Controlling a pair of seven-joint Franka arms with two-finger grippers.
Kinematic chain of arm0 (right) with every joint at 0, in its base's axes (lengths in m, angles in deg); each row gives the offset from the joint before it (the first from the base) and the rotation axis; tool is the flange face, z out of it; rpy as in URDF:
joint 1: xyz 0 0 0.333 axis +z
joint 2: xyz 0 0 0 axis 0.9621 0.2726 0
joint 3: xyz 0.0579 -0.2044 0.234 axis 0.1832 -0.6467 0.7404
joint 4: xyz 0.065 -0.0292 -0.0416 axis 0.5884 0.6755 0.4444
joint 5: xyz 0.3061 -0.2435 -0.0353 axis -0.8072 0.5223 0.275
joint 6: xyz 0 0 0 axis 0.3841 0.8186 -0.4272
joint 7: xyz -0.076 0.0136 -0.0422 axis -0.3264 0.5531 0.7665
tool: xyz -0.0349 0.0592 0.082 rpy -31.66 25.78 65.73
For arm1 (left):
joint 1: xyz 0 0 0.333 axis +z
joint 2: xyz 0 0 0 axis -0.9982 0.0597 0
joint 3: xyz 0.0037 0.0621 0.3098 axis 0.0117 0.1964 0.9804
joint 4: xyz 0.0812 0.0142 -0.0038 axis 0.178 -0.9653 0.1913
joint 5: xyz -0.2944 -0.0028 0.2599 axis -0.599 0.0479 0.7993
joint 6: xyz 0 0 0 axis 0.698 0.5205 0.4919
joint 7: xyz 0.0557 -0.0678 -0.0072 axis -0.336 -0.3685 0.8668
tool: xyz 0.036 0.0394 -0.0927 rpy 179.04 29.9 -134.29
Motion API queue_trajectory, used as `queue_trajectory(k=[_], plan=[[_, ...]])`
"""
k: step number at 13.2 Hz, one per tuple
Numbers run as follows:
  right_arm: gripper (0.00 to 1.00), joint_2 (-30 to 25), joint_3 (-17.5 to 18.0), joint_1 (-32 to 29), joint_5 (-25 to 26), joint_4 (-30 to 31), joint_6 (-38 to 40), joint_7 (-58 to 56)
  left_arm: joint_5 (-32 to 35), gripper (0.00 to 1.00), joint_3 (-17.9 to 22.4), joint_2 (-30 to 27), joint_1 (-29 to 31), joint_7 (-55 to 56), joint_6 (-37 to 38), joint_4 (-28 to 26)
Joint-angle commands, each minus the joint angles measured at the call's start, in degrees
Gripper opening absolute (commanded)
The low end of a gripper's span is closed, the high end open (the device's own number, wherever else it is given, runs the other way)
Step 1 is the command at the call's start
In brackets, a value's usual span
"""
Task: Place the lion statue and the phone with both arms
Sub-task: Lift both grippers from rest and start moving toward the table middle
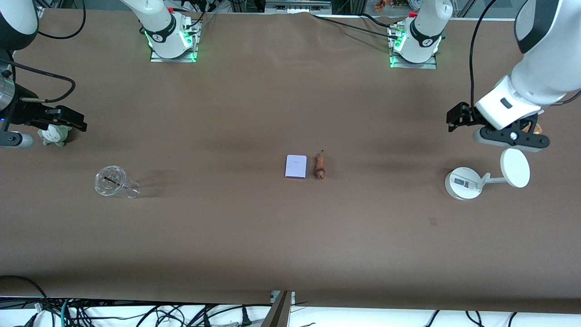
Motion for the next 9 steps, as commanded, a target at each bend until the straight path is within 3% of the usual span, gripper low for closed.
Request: queue_trajectory(k=[1, 4, 7, 9], plan=[[1.00, 1.60, 0.35, 0.09, -0.43, -1.58, 0.12, 0.41, 1.26, 1.00, -0.39, 4.05, -0.19, 0.29, 0.99, 2.19], [1.00, 5.46, 0.79, 0.70, -2.63, -1.85, -0.49, -0.03, 0.12, 1.00, -1.00, 6.33, -2.64, 2.56, -1.01, 2.19], [1.00, 9.24, 0.79, 3.33, -2.72, -1.85, -6.10, 0.49, -9.95, 1.00, -1.00, 10.63, -4.58, 5.91, -5.39, 2.10], [1.00, 11.96, 0.79, 4.39, -2.81, -1.85, -10.32, 0.58, -11.57, 1.00, -1.00, 13.01, -7.21, 7.75, -10.41, 1.92]])
